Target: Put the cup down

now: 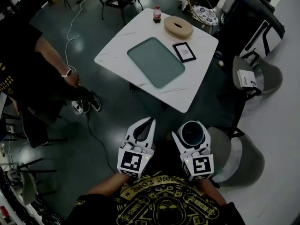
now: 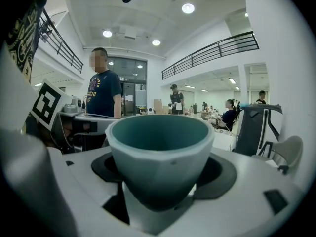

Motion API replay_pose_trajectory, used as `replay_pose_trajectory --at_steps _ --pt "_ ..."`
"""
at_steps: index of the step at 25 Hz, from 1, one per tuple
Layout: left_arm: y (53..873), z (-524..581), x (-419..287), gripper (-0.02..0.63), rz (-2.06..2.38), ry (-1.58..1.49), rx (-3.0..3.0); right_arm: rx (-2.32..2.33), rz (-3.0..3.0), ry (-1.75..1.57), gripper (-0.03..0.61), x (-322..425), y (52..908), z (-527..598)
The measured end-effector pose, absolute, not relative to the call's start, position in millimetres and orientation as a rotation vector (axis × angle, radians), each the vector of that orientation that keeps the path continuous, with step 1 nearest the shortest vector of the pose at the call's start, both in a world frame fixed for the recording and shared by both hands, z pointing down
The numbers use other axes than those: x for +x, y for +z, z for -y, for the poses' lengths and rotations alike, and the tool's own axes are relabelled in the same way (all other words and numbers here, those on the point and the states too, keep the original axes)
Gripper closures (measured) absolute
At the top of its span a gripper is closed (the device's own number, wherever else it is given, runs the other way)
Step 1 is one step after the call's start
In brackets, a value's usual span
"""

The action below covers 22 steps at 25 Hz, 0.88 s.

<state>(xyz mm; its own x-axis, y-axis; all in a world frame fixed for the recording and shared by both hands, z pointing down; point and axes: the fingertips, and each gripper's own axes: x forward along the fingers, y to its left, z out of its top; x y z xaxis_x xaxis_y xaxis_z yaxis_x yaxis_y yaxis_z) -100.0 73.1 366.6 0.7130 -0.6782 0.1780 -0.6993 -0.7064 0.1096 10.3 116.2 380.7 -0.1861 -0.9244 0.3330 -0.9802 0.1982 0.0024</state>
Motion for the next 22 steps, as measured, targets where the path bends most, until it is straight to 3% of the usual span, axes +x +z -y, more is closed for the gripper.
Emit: replay_pose_trajectory --at_steps 22 --pt "365 -4 -80 0.603 1.381 0.256 2.607 1.55 2.449 0.297 0.199 34 395 -23"
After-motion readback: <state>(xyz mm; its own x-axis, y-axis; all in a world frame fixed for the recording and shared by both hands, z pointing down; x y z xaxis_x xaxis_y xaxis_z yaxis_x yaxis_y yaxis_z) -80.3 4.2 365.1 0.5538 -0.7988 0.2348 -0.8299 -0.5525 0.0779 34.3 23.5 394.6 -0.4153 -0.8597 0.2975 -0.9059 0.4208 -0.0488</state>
